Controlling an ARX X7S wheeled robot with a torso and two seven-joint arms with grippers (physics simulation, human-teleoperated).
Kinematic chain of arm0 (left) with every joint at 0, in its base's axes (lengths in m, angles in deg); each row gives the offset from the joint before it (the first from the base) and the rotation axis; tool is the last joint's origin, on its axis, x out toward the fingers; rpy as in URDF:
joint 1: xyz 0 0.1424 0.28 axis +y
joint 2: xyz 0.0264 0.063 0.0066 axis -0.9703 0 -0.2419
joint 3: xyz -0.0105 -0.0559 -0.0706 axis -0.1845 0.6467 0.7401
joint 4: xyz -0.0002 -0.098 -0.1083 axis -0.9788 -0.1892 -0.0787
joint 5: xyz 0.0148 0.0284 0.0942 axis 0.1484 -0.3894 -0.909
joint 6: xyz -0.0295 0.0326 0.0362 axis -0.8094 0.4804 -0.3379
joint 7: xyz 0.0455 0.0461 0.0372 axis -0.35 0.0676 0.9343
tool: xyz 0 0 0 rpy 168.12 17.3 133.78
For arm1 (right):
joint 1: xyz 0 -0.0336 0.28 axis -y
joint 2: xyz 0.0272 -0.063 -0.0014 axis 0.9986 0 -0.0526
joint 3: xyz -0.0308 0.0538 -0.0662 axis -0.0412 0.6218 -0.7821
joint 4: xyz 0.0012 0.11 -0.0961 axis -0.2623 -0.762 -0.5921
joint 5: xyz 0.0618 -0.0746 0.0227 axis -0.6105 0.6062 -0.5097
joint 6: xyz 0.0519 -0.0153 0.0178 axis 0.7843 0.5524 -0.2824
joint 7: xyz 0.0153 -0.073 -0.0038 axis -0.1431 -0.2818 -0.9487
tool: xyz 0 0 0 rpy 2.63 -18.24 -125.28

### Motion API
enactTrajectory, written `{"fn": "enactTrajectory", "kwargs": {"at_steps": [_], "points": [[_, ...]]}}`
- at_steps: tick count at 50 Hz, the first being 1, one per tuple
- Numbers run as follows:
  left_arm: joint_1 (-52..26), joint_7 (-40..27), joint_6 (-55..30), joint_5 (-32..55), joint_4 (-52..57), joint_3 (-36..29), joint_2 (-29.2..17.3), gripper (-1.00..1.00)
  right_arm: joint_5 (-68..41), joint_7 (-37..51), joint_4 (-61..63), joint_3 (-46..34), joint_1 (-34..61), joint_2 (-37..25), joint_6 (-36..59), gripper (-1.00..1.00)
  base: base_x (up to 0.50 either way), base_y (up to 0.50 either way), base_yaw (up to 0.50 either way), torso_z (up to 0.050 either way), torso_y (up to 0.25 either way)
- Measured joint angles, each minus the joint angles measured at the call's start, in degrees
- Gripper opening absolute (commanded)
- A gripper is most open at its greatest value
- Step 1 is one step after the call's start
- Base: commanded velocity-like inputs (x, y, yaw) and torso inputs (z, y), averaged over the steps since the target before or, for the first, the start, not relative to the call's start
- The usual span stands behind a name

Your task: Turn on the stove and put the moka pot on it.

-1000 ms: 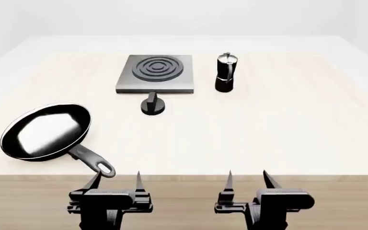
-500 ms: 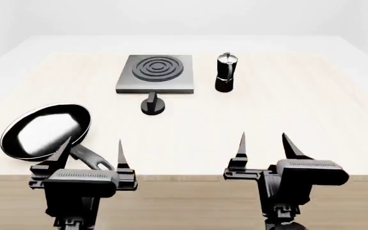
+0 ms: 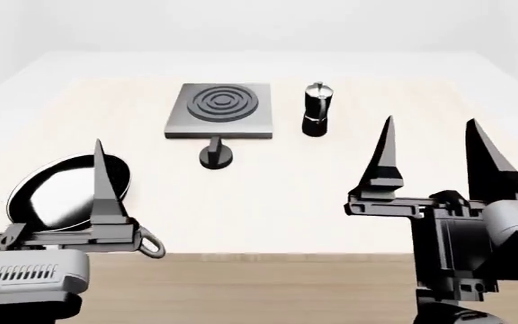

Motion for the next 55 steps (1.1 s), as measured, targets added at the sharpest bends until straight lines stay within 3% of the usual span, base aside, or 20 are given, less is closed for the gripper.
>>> {"fn": "enactTrajectory", "kwargs": {"at_steps": [23,55], "points": [[0.6,4.1,0.9,0.0,2.9,3.9,2.5,1.00,-2.4,1.9,3.7,0.9,0.0,-1.0,0.9,1.00,0.00,0.00,0.00,0.050,0.067],[1.6,4.8,2.8,-0.7,3.2,3.7,2.8,1.00,-1.1,3.9,3.1,-1.2,-0.5,-2.6,-1.8,1.00,0.00,0.13,0.00,0.000,0.000]]}}
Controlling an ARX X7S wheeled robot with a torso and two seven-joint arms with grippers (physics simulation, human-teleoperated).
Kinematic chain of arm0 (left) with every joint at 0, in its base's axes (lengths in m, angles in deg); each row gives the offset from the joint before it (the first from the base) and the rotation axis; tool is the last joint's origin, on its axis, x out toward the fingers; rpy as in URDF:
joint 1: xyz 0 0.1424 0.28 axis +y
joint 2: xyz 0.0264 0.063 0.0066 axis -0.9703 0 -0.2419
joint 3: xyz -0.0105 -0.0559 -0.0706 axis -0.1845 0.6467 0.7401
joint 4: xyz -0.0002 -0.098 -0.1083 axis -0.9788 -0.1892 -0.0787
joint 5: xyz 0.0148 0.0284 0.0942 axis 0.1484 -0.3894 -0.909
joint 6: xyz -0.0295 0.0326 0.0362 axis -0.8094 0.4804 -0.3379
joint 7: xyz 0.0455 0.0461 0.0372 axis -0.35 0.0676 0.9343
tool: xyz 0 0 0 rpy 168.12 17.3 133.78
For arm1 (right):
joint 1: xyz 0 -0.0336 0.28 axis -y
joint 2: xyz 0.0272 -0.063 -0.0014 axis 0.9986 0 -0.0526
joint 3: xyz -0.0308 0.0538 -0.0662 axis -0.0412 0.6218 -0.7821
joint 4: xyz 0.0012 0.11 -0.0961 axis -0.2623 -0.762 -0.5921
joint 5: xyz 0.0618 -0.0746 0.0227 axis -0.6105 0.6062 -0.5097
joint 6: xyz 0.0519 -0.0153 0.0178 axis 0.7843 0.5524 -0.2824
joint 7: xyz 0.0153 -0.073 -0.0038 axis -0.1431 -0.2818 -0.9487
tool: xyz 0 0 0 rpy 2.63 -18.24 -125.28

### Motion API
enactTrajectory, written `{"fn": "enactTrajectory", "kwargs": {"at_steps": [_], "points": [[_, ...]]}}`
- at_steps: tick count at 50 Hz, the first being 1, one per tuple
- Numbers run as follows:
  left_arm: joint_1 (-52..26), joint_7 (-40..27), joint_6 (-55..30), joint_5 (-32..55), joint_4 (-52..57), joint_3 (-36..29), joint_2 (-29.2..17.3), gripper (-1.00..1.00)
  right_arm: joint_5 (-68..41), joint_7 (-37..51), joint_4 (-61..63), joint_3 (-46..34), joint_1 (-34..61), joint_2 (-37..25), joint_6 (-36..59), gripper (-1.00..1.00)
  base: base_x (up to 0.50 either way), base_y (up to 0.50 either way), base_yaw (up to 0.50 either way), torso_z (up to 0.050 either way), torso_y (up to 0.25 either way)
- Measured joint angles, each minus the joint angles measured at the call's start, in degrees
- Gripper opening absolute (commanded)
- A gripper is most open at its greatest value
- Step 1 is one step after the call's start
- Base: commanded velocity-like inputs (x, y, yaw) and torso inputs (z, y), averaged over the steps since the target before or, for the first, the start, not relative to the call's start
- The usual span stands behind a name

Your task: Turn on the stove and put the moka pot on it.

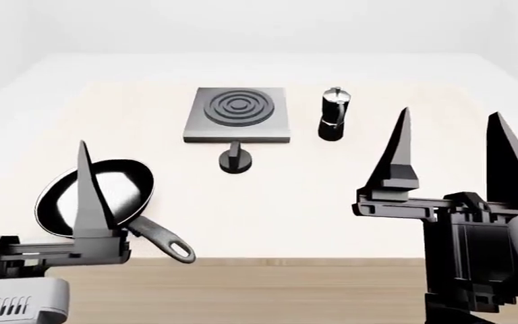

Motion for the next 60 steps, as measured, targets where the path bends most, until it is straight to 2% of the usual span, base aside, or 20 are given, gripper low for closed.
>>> {"fn": "enactTrajectory", "kwargs": {"at_steps": [22,60], "points": [[0.3,0.2,0.2,0.1,0.0,0.4,0.0,1.00,-0.6,1.0,0.2,-0.9,0.2,-1.0,0.4,1.00,0.01,0.13,0.00,0.000,0.000],[0.9,0.3,0.3,-0.3,0.0,0.0,0.0,1.00,-2.0,3.2,-0.2,-2.3,0.4,-3.2,-0.4,1.00,0.24,0.00,0.00,0.000,0.000]]}}
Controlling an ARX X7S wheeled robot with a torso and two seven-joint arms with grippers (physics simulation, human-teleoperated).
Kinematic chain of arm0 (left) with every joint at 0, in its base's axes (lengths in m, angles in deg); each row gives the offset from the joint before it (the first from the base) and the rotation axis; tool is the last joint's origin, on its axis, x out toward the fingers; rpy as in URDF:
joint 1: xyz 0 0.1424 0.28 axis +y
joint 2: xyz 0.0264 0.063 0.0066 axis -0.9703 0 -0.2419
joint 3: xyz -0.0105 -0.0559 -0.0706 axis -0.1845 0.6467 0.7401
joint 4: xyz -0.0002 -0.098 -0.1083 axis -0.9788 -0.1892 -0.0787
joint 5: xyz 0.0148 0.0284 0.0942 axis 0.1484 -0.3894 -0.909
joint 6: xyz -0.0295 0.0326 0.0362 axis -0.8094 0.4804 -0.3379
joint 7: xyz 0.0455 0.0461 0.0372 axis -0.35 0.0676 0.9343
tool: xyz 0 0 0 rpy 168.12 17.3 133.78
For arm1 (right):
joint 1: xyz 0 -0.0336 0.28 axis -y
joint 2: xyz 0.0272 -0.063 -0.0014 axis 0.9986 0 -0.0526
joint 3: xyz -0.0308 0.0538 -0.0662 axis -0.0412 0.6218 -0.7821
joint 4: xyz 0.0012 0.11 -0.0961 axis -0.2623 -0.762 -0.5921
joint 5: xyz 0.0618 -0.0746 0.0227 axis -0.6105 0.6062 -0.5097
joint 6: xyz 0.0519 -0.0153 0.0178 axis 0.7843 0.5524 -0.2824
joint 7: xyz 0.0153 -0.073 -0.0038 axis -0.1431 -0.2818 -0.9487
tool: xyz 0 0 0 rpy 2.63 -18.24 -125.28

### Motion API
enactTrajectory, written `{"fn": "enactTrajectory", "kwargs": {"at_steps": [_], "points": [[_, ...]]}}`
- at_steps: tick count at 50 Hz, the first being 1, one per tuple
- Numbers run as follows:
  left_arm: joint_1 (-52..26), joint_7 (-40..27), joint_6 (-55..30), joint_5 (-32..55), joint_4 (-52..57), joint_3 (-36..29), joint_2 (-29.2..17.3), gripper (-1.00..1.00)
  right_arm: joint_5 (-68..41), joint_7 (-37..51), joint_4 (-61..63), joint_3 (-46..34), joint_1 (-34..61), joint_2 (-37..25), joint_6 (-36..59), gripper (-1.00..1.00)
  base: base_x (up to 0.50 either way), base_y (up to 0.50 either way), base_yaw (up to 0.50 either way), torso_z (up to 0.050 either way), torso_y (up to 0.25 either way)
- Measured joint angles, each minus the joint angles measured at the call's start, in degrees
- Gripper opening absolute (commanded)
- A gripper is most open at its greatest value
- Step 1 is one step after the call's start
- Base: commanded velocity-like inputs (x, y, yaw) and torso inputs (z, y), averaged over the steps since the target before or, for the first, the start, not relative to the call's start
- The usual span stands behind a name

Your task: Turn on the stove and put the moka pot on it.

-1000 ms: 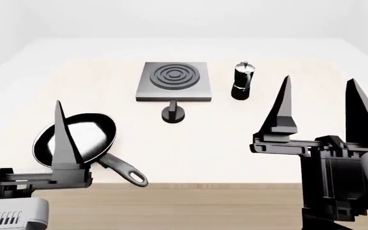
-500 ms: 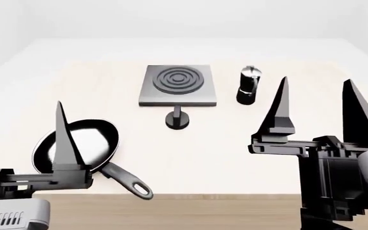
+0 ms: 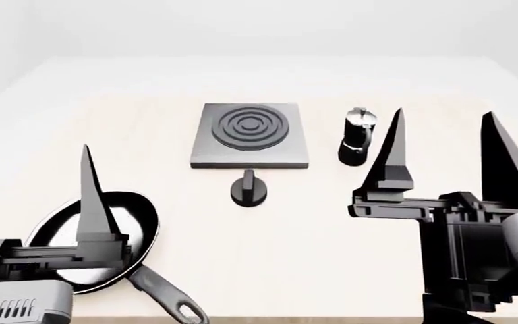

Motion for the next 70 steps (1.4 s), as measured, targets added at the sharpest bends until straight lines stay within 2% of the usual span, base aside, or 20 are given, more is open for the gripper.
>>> {"fn": "enactTrajectory", "kwargs": {"at_steps": [58,70], "points": [[0.7,0.3,-0.2,-0.2,0.0,0.1,0.0,1.00,-0.8,2.8,-0.4,-2.7,0.0,-2.6,-1.5,1.00,0.29,0.00,0.00,0.000,0.000],[0.8,0.4,-0.9,-0.3,0.0,-0.3,0.0,1.00,-1.5,3.2,-0.6,-2.9,-0.2,-3.0,-1.7,1.00,0.04,0.00,0.00,0.000,0.000]]}}
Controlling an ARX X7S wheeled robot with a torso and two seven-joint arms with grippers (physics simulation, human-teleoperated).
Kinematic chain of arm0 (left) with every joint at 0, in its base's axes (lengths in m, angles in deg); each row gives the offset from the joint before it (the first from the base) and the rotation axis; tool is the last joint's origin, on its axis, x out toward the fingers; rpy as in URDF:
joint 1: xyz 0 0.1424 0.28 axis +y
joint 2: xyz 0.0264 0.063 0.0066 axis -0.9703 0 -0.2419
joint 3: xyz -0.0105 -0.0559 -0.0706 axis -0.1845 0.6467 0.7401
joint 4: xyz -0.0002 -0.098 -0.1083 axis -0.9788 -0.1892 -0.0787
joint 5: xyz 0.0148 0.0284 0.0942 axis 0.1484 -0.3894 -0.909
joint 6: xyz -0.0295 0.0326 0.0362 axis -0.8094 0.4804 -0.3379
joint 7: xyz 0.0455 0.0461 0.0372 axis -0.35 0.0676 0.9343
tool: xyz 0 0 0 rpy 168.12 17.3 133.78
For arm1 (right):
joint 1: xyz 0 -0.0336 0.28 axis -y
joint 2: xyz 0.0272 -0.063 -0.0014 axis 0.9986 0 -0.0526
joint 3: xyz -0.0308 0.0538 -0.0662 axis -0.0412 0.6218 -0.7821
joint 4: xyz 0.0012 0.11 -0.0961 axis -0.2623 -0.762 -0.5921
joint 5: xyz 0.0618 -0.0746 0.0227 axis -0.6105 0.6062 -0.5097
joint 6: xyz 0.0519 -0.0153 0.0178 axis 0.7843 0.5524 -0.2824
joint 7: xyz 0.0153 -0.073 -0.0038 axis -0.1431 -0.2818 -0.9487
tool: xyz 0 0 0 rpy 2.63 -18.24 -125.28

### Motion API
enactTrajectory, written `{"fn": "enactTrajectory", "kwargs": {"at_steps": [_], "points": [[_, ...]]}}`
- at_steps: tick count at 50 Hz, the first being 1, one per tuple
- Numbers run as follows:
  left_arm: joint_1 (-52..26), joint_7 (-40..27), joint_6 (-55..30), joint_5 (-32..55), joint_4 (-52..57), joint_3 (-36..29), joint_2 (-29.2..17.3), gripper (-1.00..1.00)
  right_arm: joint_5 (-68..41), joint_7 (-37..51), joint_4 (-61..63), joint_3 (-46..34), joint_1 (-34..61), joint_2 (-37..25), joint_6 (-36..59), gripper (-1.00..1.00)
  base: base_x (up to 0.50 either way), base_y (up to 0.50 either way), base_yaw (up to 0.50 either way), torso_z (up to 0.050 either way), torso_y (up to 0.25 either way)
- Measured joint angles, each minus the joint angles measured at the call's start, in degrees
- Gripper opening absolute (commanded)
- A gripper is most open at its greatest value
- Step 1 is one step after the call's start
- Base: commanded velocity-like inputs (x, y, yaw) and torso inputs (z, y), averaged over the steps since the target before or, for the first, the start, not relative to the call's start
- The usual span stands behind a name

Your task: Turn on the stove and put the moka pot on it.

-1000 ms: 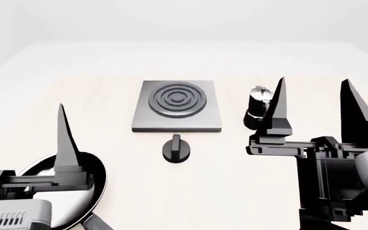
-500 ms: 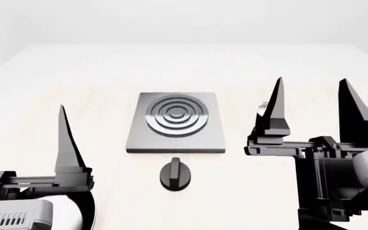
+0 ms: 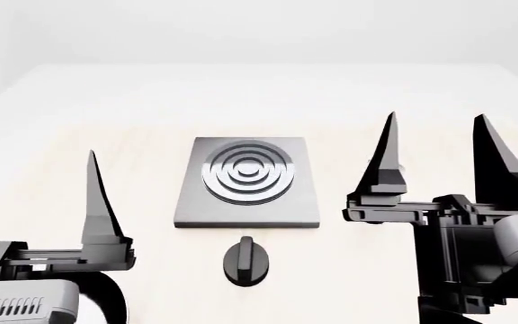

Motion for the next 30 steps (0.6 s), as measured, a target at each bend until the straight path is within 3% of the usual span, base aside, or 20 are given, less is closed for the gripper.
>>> {"fn": "enactTrajectory", "kwargs": {"at_steps": [15,30], "points": [[-3.9,2.0,-11.0,-2.3,-1.5,-5.2,-1.0,1.00,-1.0,0.6,0.3,0.0,0.2,-0.5,0.3,1.00,0.00,0.00,0.00,0.000,0.000],[-7.1,2.8,-19.1,2.7,-8.4,-6.6,-1.9,1.00,-1.8,1.5,1.3,-0.3,1.2,-1.1,1.9,1.00,0.00,0.00,0.00,0.000,0.000]]}}
